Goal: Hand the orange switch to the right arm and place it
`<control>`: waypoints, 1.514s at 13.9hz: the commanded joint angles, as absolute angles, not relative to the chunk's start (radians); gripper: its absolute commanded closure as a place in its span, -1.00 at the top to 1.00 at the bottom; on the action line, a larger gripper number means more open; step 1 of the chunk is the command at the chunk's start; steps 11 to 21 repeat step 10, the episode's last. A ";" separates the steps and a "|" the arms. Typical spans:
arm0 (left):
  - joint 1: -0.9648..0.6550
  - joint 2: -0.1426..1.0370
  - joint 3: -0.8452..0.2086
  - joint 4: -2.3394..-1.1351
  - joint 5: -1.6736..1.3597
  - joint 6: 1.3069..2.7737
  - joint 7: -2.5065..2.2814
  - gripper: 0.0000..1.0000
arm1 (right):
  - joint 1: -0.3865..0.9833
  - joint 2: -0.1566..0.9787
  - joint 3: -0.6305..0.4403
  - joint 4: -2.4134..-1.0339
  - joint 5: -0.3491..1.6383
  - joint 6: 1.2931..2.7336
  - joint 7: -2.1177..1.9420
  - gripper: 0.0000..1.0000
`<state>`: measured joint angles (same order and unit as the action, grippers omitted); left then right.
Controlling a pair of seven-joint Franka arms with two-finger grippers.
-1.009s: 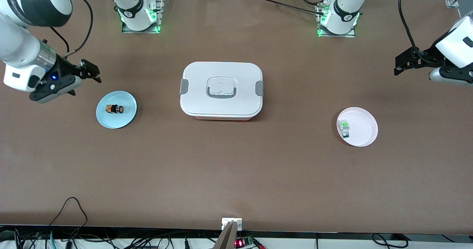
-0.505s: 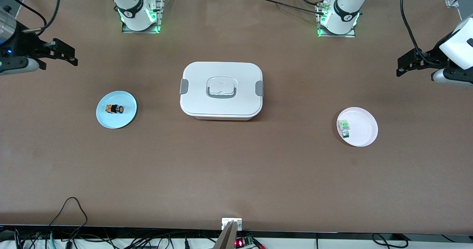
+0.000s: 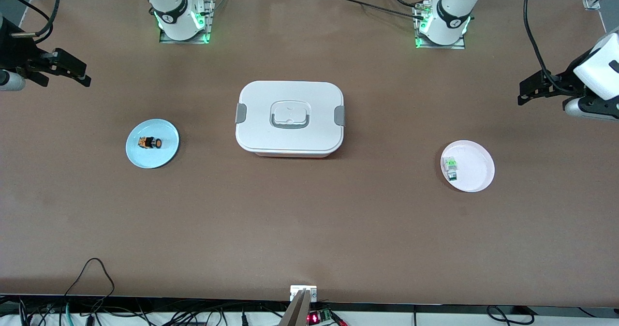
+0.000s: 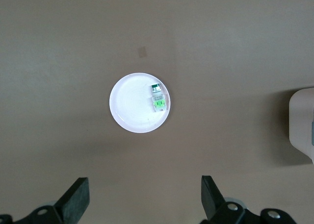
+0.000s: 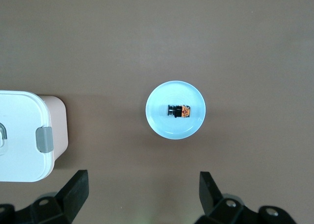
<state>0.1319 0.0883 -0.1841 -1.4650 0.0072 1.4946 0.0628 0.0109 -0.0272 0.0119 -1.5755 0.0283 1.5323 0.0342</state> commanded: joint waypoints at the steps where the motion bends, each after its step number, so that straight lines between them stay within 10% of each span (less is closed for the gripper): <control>1: 0.138 0.101 -0.184 -1.436 -0.005 1.489 0.061 1.00 | -0.002 0.014 0.018 -1.490 0.015 1.505 0.028 1.00; 21: 0.175 0.045 -0.186 -1.508 -0.012 1.486 0.061 1.00 | -0.002 0.017 0.018 -1.493 0.009 1.483 0.041 1.00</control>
